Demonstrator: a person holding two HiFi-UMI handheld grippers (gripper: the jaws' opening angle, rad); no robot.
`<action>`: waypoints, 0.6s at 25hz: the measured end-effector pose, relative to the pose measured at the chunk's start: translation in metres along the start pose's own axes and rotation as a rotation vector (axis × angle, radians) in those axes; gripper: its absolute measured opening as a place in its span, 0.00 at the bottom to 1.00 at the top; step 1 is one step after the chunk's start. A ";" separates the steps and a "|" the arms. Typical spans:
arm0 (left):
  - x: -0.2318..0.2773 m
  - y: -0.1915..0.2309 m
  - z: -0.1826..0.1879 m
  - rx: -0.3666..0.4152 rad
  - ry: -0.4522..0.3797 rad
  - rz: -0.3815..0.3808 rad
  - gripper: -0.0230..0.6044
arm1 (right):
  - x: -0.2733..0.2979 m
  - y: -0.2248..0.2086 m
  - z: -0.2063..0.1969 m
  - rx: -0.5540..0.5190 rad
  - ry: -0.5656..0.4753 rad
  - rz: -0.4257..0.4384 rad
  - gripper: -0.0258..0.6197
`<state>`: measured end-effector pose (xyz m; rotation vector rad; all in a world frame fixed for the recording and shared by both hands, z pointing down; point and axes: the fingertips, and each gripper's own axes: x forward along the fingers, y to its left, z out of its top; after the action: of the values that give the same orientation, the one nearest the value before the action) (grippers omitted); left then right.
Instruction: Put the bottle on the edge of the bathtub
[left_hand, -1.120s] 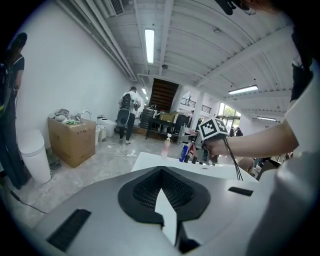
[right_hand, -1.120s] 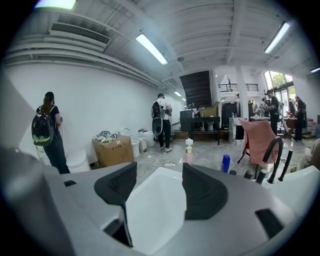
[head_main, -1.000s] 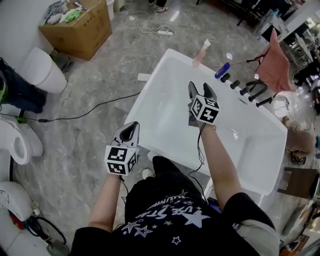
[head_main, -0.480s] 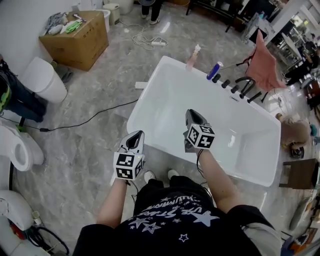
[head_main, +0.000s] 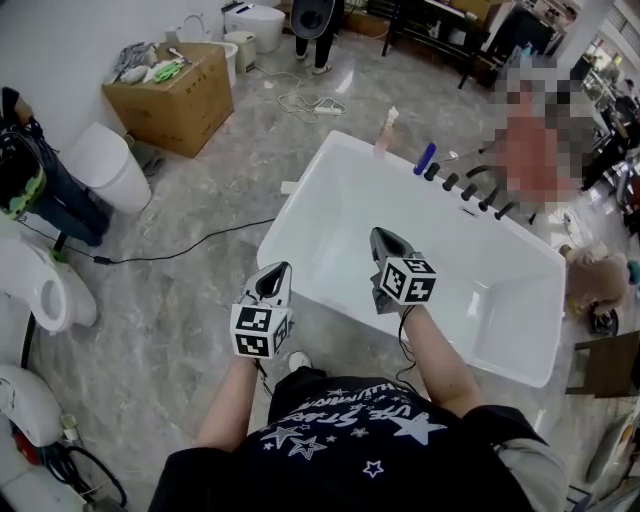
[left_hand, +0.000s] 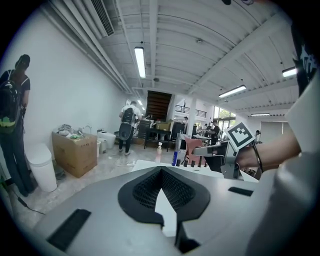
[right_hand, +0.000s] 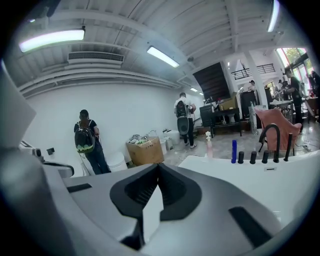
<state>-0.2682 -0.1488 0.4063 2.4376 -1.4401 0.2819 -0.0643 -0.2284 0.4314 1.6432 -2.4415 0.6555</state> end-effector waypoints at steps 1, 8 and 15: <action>-0.002 -0.009 -0.001 -0.002 -0.002 0.004 0.06 | -0.011 -0.003 -0.001 -0.004 0.000 0.010 0.06; -0.019 -0.073 -0.017 0.010 0.014 0.005 0.06 | -0.083 -0.039 -0.013 -0.035 -0.016 0.019 0.06; -0.032 -0.150 -0.034 0.021 0.003 0.017 0.06 | -0.156 -0.078 -0.032 -0.036 -0.030 0.035 0.06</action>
<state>-0.1528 -0.0427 0.4055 2.4411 -1.4643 0.3059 0.0643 -0.1066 0.4295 1.6119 -2.4937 0.5922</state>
